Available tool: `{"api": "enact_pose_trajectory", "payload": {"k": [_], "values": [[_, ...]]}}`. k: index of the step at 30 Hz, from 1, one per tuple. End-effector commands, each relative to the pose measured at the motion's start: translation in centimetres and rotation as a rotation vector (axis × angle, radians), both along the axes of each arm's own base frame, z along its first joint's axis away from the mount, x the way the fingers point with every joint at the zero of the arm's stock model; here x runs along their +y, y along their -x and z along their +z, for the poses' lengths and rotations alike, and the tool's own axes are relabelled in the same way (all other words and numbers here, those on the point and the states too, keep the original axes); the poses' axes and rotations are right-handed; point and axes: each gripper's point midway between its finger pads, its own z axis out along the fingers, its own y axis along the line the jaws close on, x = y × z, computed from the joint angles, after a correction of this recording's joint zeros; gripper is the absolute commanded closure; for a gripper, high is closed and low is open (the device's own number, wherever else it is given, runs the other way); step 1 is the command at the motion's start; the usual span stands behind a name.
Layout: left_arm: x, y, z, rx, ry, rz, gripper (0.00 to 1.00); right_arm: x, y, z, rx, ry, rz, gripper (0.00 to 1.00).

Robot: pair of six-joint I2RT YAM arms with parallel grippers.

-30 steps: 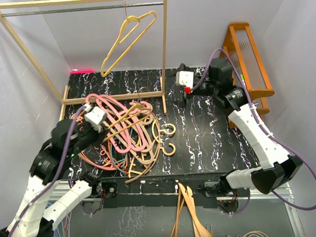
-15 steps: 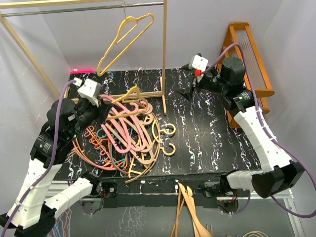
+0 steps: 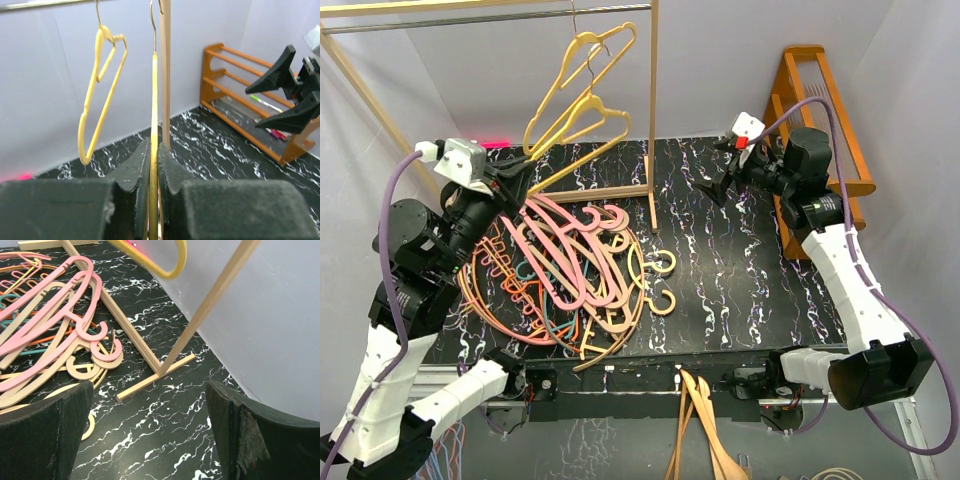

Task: Organize the hangers
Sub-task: Place the hanger at the clothesline.

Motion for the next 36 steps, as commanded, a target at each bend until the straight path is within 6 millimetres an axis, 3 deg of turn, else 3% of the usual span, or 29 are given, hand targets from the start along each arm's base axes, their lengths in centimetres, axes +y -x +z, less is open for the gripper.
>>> {"api": "enact_pose_trajectory", "payload": {"k": [1,21,36], "values": [[1.0,-0.1,4.6,-0.195,0.070,0.049,1.00,-1.1,-0.5,2.3,-0.060,-0.037,-0.032,0.02],[-0.7,-5.0,8.1,-0.333,0.157,0.097,1.00,-2.1,-0.8,1.0,-0.019,-0.042,-0.040,0.02],[-1.9,-8.2,7.8,-0.313,0.167,0.123,1.00,-2.1,-1.2,0.3,0.014,-0.050,-0.019,0.02]]}}
